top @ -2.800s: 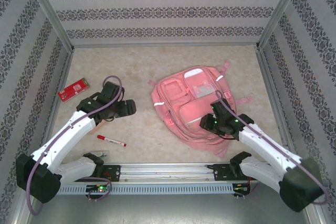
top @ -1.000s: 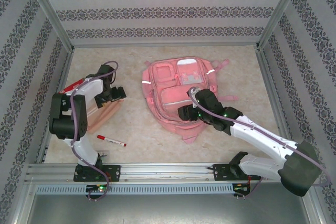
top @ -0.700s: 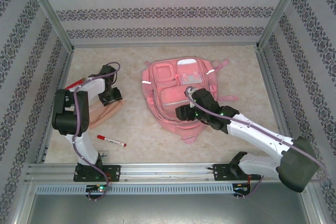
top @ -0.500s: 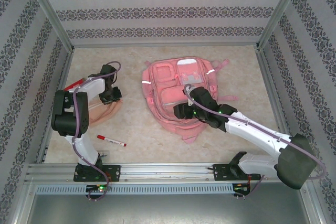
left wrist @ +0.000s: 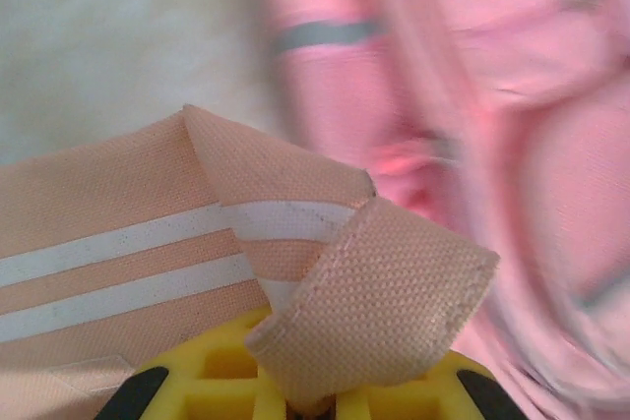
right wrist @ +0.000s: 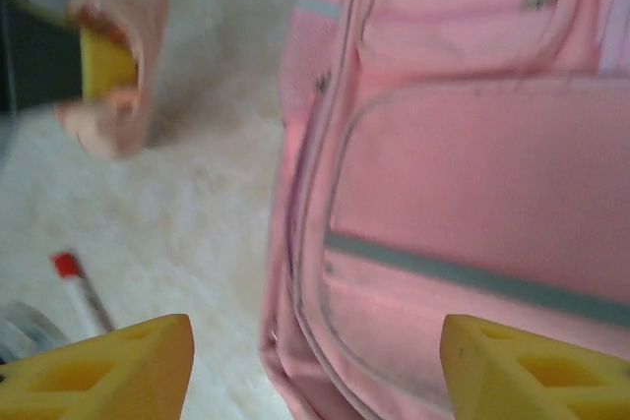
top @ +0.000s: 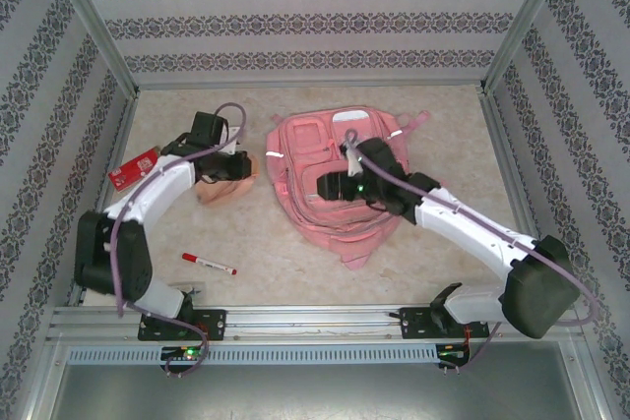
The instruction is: Pack the student bag
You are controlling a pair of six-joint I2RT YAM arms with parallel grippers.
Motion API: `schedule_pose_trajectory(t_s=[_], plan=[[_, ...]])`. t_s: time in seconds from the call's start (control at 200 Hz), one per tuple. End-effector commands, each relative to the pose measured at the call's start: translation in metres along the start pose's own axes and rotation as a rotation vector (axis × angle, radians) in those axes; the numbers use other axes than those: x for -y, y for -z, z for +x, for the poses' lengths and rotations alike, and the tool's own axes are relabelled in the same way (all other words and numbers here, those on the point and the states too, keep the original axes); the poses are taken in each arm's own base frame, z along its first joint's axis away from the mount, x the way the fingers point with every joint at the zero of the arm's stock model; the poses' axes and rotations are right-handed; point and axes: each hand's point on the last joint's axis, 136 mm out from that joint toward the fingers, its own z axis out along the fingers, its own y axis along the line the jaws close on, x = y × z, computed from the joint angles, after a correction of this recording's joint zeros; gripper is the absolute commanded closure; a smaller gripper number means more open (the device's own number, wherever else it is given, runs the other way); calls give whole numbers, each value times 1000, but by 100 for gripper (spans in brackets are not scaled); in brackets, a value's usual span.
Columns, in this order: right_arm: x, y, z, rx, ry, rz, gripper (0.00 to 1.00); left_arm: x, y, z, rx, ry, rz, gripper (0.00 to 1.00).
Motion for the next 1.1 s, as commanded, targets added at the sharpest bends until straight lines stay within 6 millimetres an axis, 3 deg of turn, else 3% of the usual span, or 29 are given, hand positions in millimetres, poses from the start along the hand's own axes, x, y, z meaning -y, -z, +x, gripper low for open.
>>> schedule_pose_trajectory(t_s=[0.0, 0.085, 0.18, 0.305, 0.455, 0.53, 0.575, 0.62, 0.645, 0.68, 0.705, 0.744, 0.829, 0.954, 1.094], plan=[[-3, 10, -27, -36, -165, -142, 32, 73, 14, 9, 133, -458, 264, 95], [-2, 9, -38, -74, -305, -184, 32, 105, 16, 34, 208, -718, 349, 96], [3, 2, -30, -140, -452, -144, 32, 123, 15, 50, 282, -853, 401, 95], [1, -15, -2, -261, -598, -120, 32, 149, 18, 63, 346, -967, 495, 95], [-20, -39, 36, -401, -588, -85, 31, 182, 19, 92, 351, -1126, 630, 95], [-18, -52, 55, -463, -616, -42, 32, 192, 18, 100, 338, -1149, 660, 95], [-17, -59, 64, -492, -632, -32, 37, 197, 18, 104, 332, -1168, 670, 93], [-18, -63, 67, -510, -636, -41, 51, 201, 19, 107, 331, -1180, 676, 87], [-19, -64, 66, -510, -634, -46, 60, 202, 20, 109, 331, -1182, 678, 78], [-19, -62, 62, -493, -619, -50, 70, 205, 22, 111, 330, -1184, 686, 55], [-20, -60, 56, -468, -596, -56, 77, 205, 24, 113, 325, -1186, 691, 45], [-22, -56, 43, -422, -553, -79, 87, 207, 29, 119, 311, -1192, 710, 36], [-26, -40, 16, -335, -513, -151, 90, 204, 38, 137, 276, -1215, 745, 22], [-25, -17, -15, -208, -511, -262, 95, 194, 45, 157, 244, -1214, 756, 17], [-4, 14, -34, -74, -513, -259, 99, 200, 61, 145, 337, -1162, 740, 14]])
